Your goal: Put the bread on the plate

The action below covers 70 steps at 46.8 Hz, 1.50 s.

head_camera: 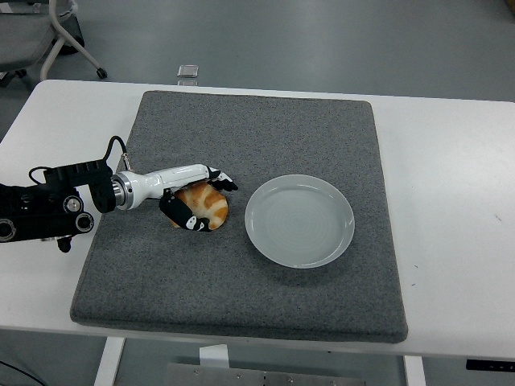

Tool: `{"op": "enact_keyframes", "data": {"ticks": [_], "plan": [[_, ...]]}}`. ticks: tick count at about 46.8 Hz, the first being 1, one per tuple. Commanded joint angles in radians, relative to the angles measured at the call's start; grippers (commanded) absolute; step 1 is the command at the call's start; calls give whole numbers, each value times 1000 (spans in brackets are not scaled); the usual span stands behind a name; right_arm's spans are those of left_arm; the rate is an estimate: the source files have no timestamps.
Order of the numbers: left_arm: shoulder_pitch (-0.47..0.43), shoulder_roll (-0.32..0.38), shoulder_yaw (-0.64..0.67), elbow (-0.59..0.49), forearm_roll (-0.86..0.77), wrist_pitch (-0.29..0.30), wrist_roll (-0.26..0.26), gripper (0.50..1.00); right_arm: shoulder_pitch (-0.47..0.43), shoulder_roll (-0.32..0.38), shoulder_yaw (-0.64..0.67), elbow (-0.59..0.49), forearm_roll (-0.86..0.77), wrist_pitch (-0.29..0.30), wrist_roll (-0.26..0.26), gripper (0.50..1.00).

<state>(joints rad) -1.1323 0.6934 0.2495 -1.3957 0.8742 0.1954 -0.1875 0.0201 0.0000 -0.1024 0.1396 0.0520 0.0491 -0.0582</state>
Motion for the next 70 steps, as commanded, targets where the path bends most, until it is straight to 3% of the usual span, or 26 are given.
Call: {"op": "enact_keyframes", "data": {"ticks": [1,16,43,50,60,70], "plan": [[2,3,1,-3,0,-5,-7,767,0,0,1,0,0,0,0,930],[-4,18,-58,0,-8,-5,-18,500,0,0,0,-3,0,-2,0,930],[-6,101,-130,0,-14,-7,-18,500,0,0,0,-2,0,0,0,930],[-17,155,-153,7,-8,-8,-18,500,-2,0,0,-2,0,-2,0,930],[-44,219,-237,118,3,-19,-20,500,-5,0,0,-2,-1,-2,0,930],[-190,227,-245,256,3,-65,-52,500,-5,0,-2,-2,-1,0,0,930]]}}
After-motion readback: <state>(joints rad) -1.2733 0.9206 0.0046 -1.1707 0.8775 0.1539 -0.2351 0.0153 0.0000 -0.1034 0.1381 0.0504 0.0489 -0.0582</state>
